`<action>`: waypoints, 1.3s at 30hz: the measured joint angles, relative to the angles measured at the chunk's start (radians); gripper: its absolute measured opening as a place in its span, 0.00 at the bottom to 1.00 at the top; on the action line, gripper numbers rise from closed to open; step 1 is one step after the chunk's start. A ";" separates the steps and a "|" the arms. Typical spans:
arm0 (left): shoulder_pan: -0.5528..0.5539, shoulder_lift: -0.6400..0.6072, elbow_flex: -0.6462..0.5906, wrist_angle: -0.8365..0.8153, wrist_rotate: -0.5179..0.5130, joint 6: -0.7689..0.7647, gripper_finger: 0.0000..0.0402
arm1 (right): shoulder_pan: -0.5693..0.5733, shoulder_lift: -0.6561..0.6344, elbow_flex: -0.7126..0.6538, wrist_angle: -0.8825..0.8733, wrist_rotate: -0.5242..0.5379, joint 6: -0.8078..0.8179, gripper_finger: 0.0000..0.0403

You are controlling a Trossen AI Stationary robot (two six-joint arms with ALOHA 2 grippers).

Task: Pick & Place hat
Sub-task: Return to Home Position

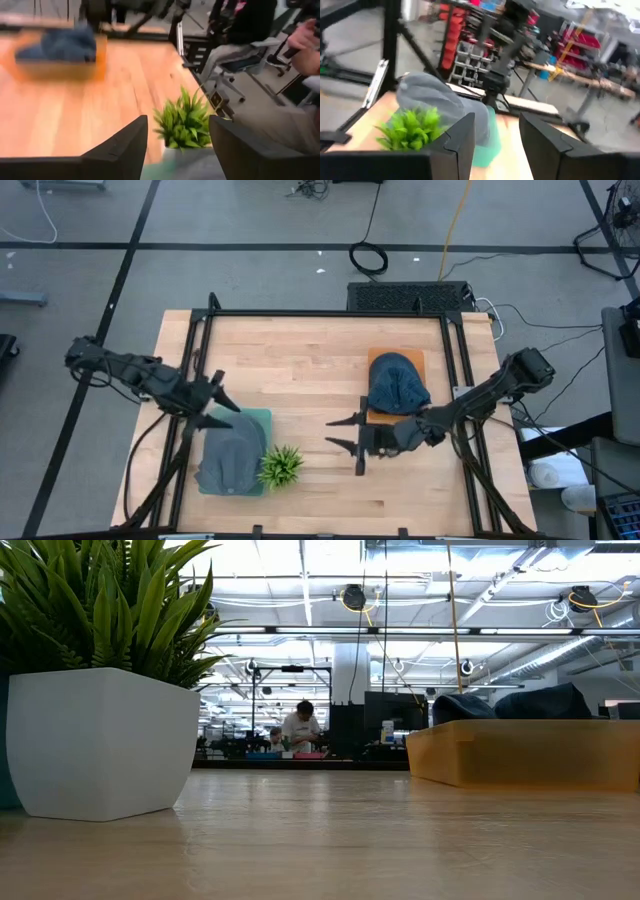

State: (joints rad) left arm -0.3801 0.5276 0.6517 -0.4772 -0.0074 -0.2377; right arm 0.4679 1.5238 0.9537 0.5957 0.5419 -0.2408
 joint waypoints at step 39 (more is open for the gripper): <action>-0.014 -0.333 -0.480 0.519 -0.362 0.274 0.49 | -0.115 -0.797 -0.718 0.025 -0.291 0.232 0.35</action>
State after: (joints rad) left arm -0.3942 0.1947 0.1719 0.0419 -0.3691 0.0360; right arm 0.3528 0.7268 0.2353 0.6211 0.2511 -0.0090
